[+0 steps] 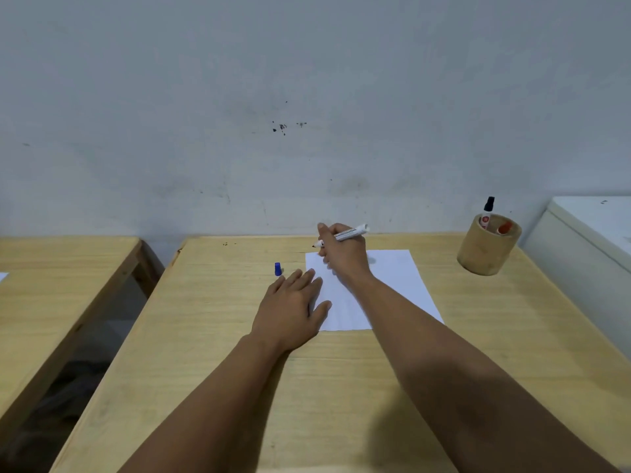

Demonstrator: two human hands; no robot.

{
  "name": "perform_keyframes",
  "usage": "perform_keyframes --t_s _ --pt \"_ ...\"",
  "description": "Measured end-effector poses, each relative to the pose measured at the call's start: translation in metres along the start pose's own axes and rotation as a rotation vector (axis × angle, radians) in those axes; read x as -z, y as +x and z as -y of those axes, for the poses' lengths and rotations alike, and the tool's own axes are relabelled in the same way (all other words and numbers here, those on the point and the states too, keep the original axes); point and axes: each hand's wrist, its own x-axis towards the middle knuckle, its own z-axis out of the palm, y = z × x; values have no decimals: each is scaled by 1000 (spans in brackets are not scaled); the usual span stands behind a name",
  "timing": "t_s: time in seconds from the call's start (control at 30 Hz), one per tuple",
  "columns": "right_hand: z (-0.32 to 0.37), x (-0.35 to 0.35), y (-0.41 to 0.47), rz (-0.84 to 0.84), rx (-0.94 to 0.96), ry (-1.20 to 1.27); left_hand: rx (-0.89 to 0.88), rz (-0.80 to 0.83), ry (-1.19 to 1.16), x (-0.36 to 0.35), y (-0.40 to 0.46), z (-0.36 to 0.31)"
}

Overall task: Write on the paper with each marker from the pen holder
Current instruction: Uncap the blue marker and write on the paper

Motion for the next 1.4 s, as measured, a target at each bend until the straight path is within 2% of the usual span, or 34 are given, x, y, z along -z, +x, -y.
perform_keyframes --t_s 0.2,0.47,1.07,1.17,1.3,1.4 --pt "-24 -3 0 11 1 -66 -22 47 -18 8 0 5" --pt "-31 -4 5 41 82 -160 -19 -3 -3 9 -8 6" --pt "-22 -11 3 40 110 -436 -7 -4 -21 3 -7 10" --pt "-21 -10 1 32 96 -373 -9 -1 -32 4 -6 11" --pt "-4 -6 -2 8 30 -29 -8 -12 -34 10 -9 6" --pt "12 6 -1 -56 77 3 -11 -31 -18 16 -11 2"
